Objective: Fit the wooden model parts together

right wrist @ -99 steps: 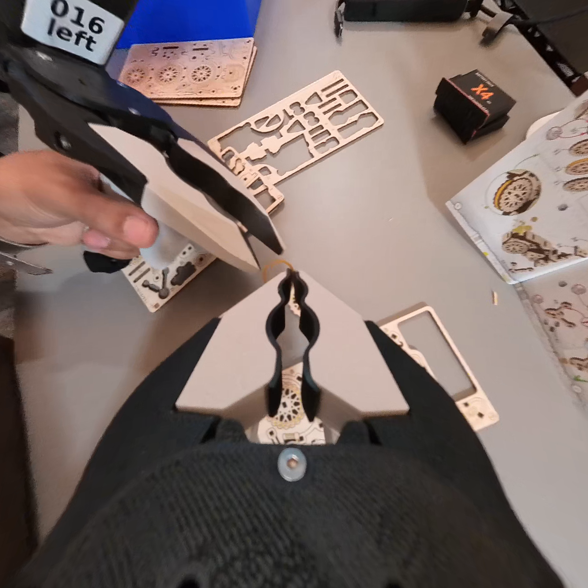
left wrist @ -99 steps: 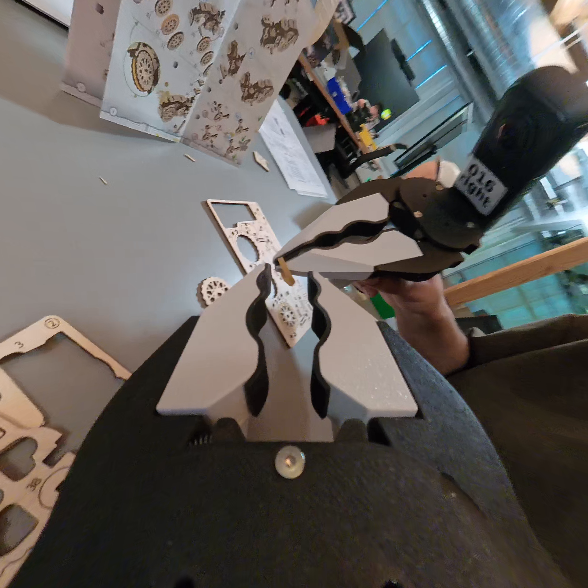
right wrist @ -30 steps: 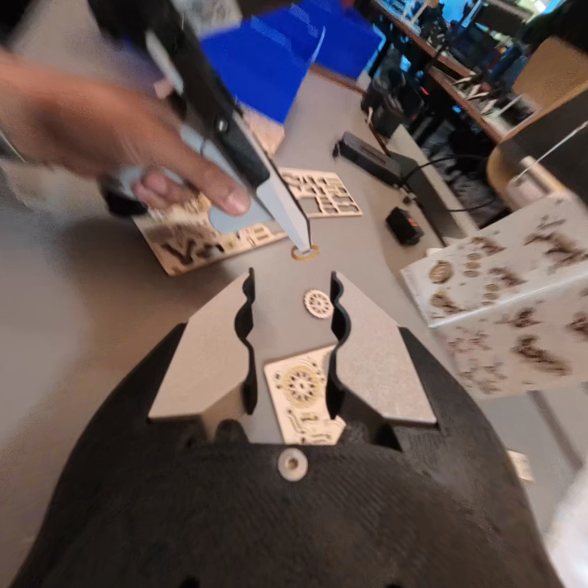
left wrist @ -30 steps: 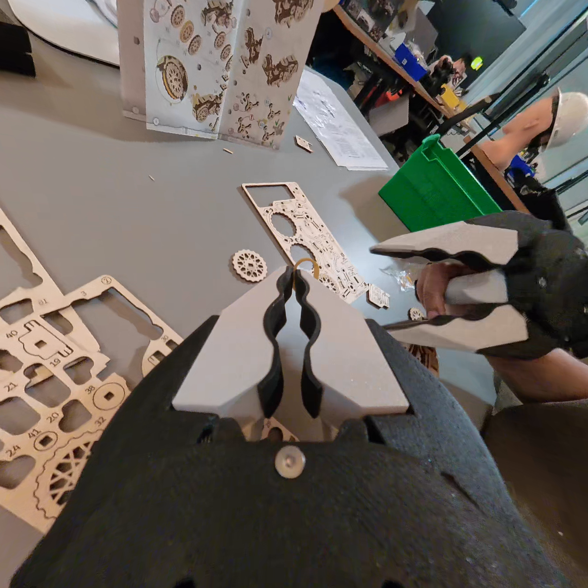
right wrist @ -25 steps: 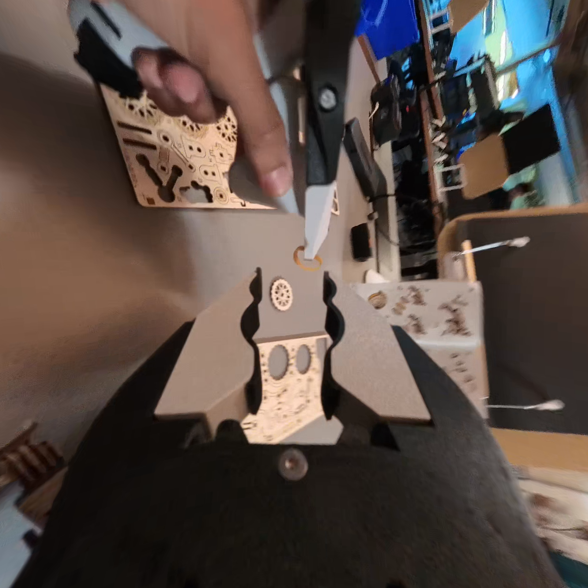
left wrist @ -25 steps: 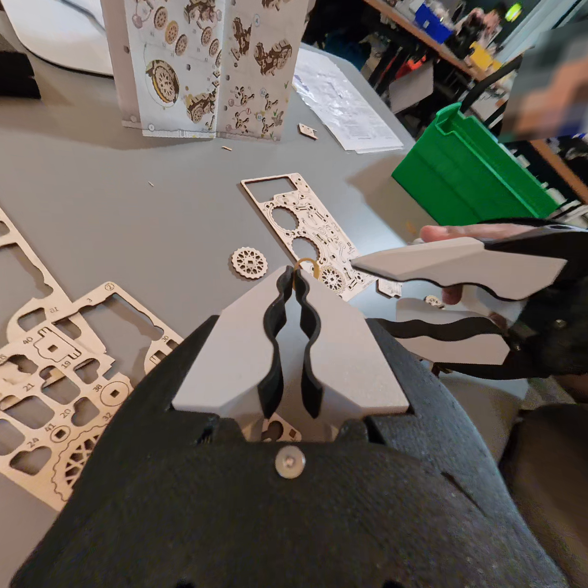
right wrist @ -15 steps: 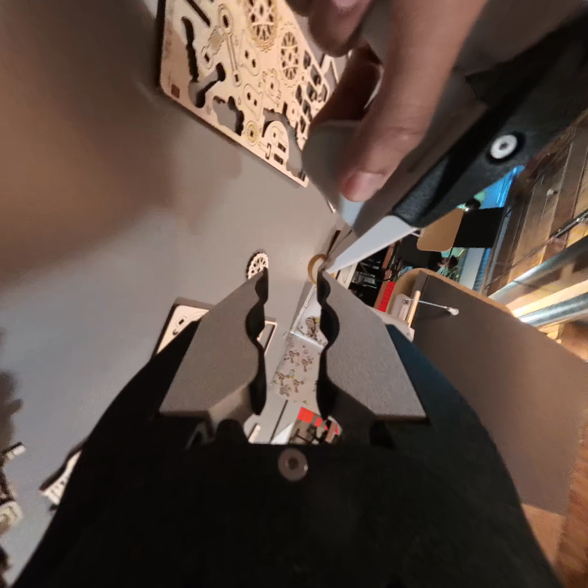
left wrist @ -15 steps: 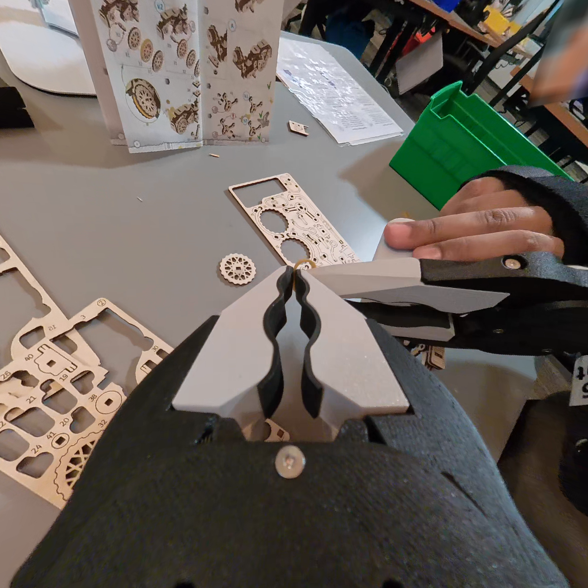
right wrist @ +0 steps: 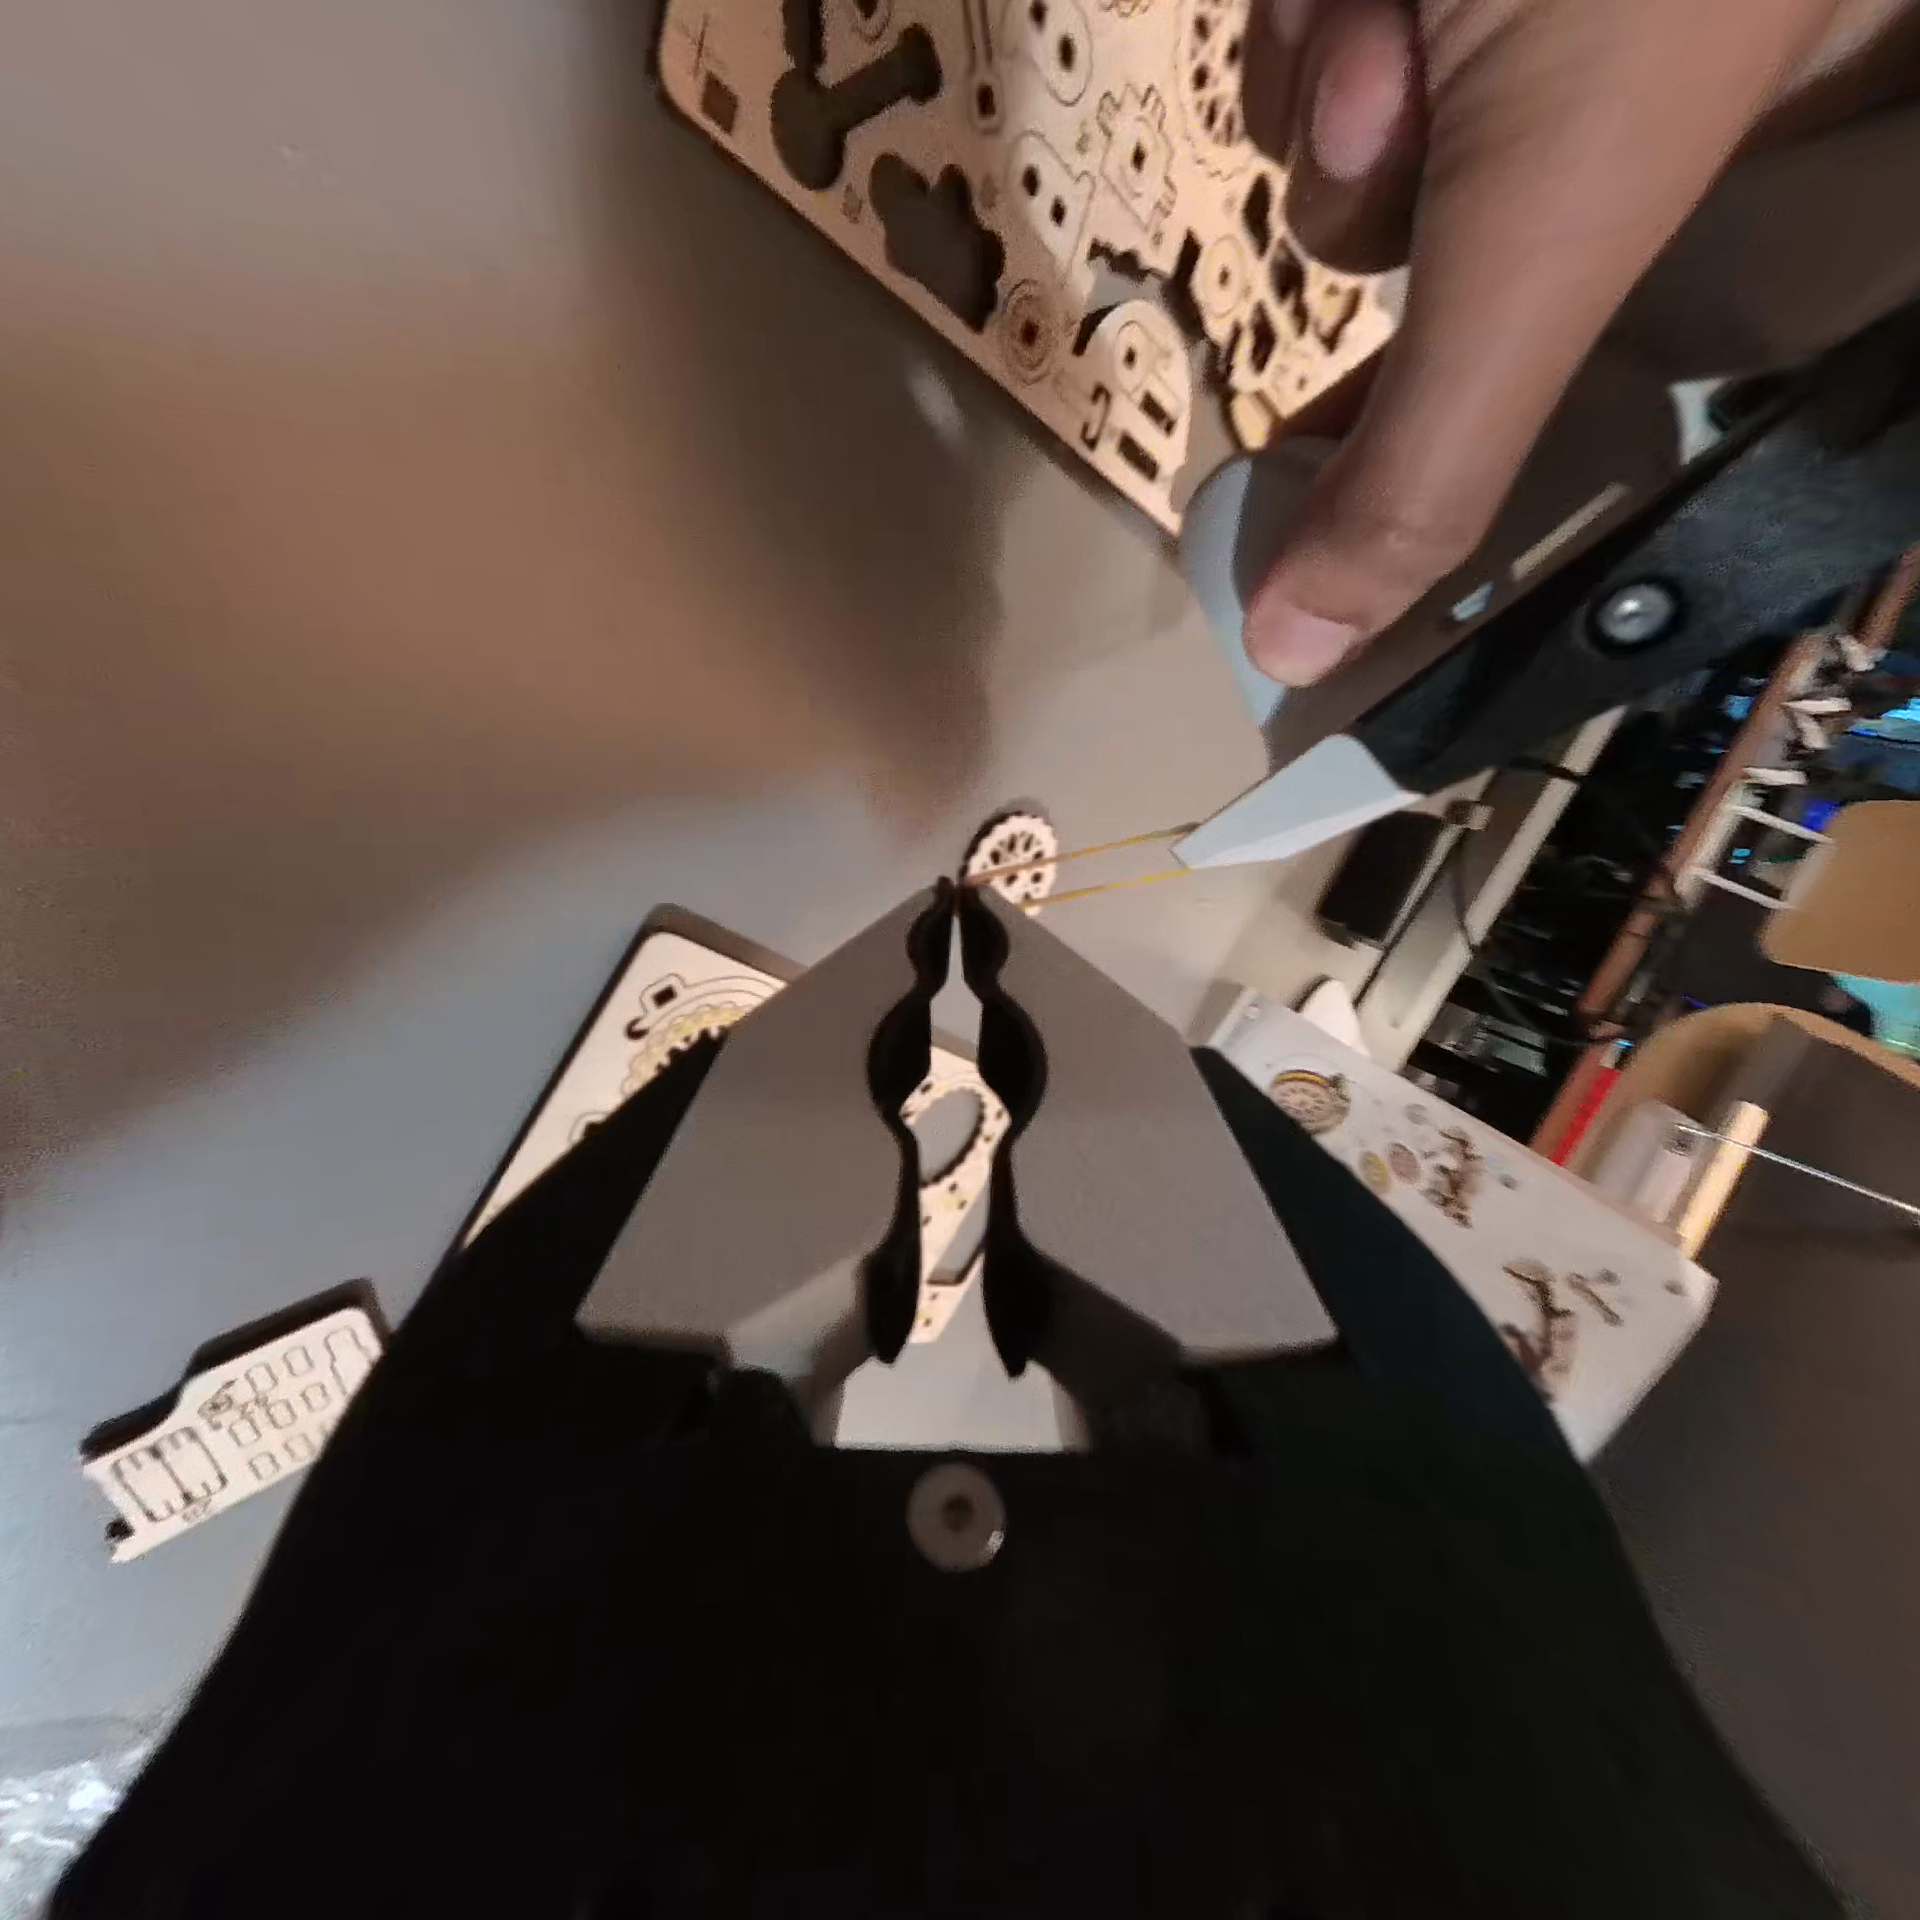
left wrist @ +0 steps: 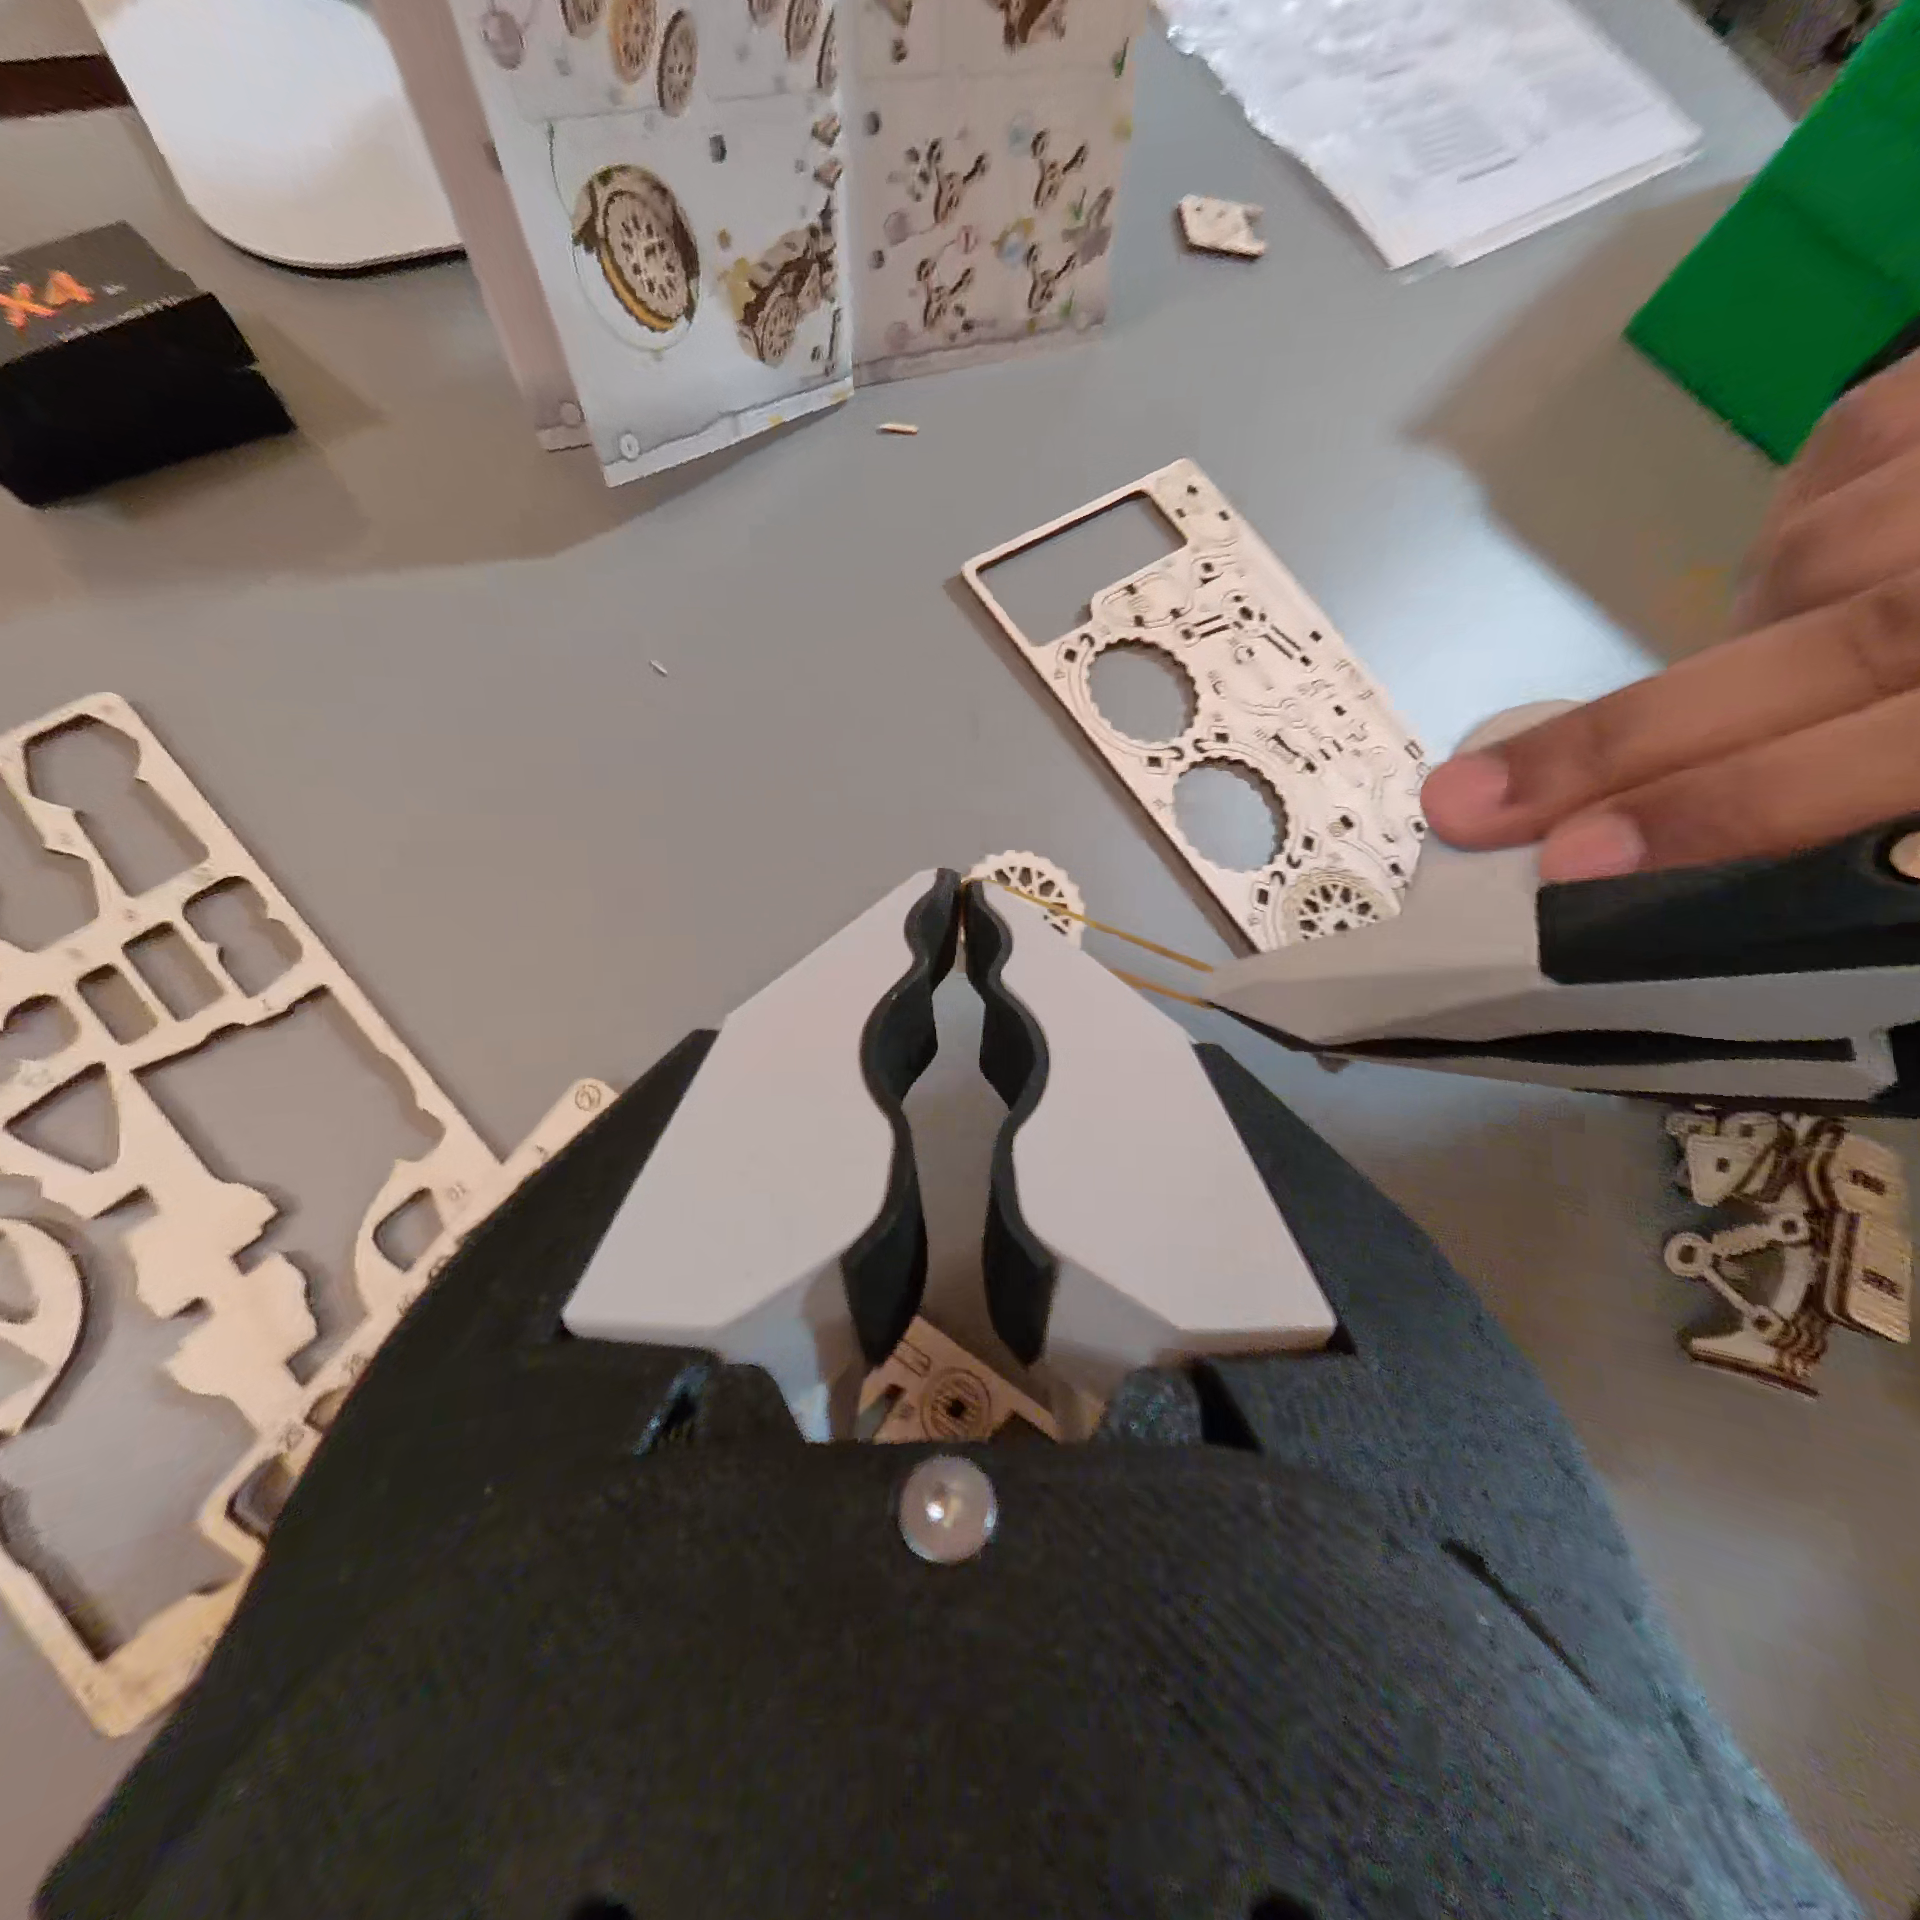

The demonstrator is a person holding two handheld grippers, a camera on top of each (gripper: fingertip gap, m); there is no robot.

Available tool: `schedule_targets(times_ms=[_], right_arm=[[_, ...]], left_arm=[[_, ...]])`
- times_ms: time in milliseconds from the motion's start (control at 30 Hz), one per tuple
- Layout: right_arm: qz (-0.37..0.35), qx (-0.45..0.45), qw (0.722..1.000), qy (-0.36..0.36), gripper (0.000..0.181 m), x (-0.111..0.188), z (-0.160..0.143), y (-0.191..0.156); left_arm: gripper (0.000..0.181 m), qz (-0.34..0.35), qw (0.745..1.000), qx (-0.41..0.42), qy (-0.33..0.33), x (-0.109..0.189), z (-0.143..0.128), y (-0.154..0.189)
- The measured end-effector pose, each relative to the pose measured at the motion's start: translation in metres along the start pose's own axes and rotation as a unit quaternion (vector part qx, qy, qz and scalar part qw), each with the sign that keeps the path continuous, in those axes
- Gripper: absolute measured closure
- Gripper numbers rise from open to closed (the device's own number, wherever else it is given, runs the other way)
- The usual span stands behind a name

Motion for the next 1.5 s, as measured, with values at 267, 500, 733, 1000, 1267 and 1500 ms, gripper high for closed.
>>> schedule_targets(times_ms=[267, 500, 733, 1000, 1267, 1500], right_arm=[[0.085, -0.030, 0.996, 0.014, 0.181, -0.018, -0.023, 0.000], [0.180, -0.105, 0.976, 0.068, 0.181, -0.020, -0.034, 0.005], [0.226, -0.117, 0.966, 0.045, 0.181, -0.019, -0.037, 0.004], [0.213, -0.089, 0.973, 0.003, 0.181, -0.018, -0.033, 0.001], [0.185, -0.081, 0.979, -0.013, 0.181, -0.023, -0.031, 0.007], [0.174, -0.089, 0.981, -0.011, 0.181, -0.024, -0.032, 0.008]], left_arm=[[0.180, 0.016, 0.996, -0.049, -0.066, -0.026, -0.001, -0.005], [0.180, -0.011, 0.988, -0.070, -0.135, -0.039, -0.001, -0.002], [0.180, -0.029, 0.979, -0.085, -0.182, -0.045, -0.001, 0.002], [0.179, -0.051, 0.976, -0.064, -0.203, -0.045, -0.001, 0.001], [0.179, -0.079, 0.975, -0.064, -0.197, -0.044, -0.004, 0.011], [0.179, -0.085, 0.974, -0.062, -0.199, -0.043, -0.004, 0.011]])
Point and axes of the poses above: each gripper's, where its closed fingertips meet, x back along the fingers, z out of its top, y = z × x across the jaws, the point moved 4 cm from there along x, back along the fingers, and after that the axes turned 11 degrees about z, right-handed, at the moved point
